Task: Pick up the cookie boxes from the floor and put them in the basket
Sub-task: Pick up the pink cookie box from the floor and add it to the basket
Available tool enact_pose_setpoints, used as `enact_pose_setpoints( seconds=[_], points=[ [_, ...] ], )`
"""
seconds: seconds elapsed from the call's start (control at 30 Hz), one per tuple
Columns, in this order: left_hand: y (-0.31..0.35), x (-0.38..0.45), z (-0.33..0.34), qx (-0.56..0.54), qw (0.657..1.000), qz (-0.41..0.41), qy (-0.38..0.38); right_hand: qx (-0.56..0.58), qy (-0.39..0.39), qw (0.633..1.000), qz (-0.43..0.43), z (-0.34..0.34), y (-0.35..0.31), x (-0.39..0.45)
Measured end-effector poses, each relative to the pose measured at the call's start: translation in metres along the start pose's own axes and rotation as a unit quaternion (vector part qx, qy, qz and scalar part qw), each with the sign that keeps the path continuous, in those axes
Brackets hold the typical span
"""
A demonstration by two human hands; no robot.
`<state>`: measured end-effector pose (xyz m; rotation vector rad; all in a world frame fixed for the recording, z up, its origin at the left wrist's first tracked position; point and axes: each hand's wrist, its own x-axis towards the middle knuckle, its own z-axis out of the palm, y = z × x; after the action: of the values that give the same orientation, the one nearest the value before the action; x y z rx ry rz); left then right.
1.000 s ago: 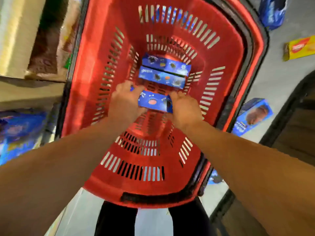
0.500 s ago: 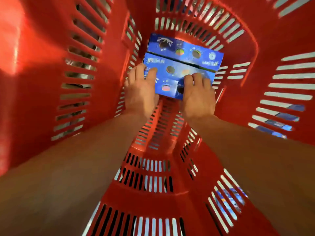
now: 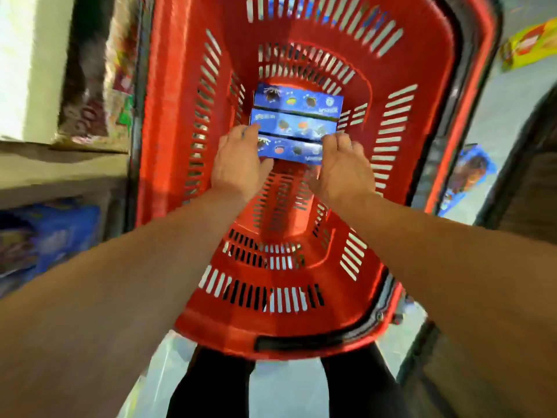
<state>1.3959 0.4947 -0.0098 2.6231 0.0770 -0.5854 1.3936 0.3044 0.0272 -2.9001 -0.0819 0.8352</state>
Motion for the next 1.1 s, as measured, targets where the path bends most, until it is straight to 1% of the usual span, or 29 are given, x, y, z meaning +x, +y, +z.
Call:
enact_pose_setpoints(
  seconds=[0.17, 0.23, 0.3, 0.4, 0.5, 0.67, 0.8, 0.87, 0.93, 1.0, 1.1],
  points=[
    [0.048, -0.075, -0.107, -0.004, 0.995, 0.081, -0.062, 0.073, -0.003, 0.997, 0.026, -0.092, -0.012, -0.11],
    [0.072, -0.114, -0.148, -0.008, 0.991, 0.115, -0.07, 0.118, -0.009, 0.991, 0.067, -0.126, -0.01, -0.169],
    [0.099, -0.155, -0.187, 0.001, 0.988, 0.132, -0.085, 0.151, 0.001, 0.983, 0.106, -0.154, -0.005, -0.23],
    [0.135, -0.201, -0.219, 0.004, 0.983, 0.144, -0.117, 0.178, -0.004, 0.974, 0.141, -0.173, 0.009, -0.305],
    [0.18, -0.244, -0.23, -0.001, 0.978, 0.157, -0.141, 0.183, -0.022, 0.969, 0.165, -0.177, 0.032, -0.373],
    [0.258, -0.304, -0.211, -0.003, 0.963, 0.215, -0.16, 0.24, 0.014, 0.942, 0.236, -0.161, 0.075, -0.459],
    [0.304, -0.355, -0.16, 0.011, 0.957, 0.246, -0.155, 0.277, 0.059, 0.916, 0.283, -0.122, 0.113, -0.527],
    [0.32, -0.383, -0.134, 0.017, 0.957, 0.25, -0.148, 0.285, 0.058, 0.91, 0.297, -0.099, 0.131, -0.564],
    [0.332, -0.409, -0.111, 0.018, 0.957, 0.25, -0.143, 0.279, 0.038, 0.907, 0.314, -0.075, 0.15, -0.597],
    [0.341, -0.439, -0.087, 0.019, 0.959, 0.243, -0.148, 0.289, 0.017, 0.896, 0.335, -0.05, 0.167, -0.632],
    [0.352, -0.469, -0.053, 0.039, 0.96, 0.227, -0.161, 0.31, 0.006, 0.882, 0.355, -0.019, 0.191, -0.666]
  ],
)
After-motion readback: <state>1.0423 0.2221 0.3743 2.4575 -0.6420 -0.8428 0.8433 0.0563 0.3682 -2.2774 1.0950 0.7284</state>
